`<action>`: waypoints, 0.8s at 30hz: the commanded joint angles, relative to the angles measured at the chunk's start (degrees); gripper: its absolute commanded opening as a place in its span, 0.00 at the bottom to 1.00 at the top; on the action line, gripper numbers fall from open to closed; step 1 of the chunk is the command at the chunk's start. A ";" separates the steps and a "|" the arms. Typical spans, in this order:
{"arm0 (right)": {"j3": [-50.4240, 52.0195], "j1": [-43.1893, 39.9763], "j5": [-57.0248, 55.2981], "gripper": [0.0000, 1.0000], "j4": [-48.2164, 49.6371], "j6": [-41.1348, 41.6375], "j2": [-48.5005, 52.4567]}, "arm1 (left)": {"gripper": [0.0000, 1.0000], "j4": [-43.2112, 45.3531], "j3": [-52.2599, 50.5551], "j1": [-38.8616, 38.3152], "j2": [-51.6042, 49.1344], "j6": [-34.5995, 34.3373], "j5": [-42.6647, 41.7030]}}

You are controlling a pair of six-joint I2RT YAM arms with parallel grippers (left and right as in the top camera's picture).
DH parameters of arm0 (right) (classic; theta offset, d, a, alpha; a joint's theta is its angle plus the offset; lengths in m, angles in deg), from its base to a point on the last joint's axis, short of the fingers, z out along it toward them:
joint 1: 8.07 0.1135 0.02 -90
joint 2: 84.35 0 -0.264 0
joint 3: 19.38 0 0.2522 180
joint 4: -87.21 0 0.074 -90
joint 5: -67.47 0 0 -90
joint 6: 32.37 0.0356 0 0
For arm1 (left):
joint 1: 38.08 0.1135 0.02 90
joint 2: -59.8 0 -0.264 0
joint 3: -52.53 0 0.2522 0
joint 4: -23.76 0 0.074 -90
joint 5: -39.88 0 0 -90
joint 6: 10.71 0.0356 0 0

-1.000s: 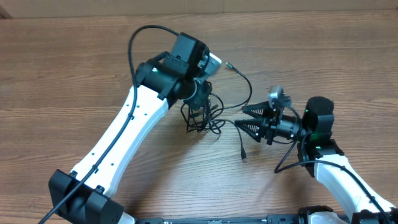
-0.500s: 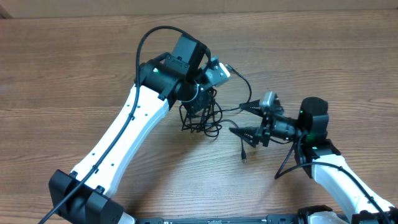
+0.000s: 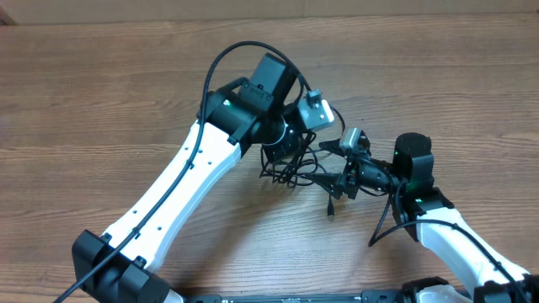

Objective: Untangle cables

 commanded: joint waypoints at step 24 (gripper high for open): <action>-0.44 0.59 -0.68 0.33 -5.75 -0.57 2.84 | 0.04 3.65 1.16 -2.36 0.20 0.11 -4.55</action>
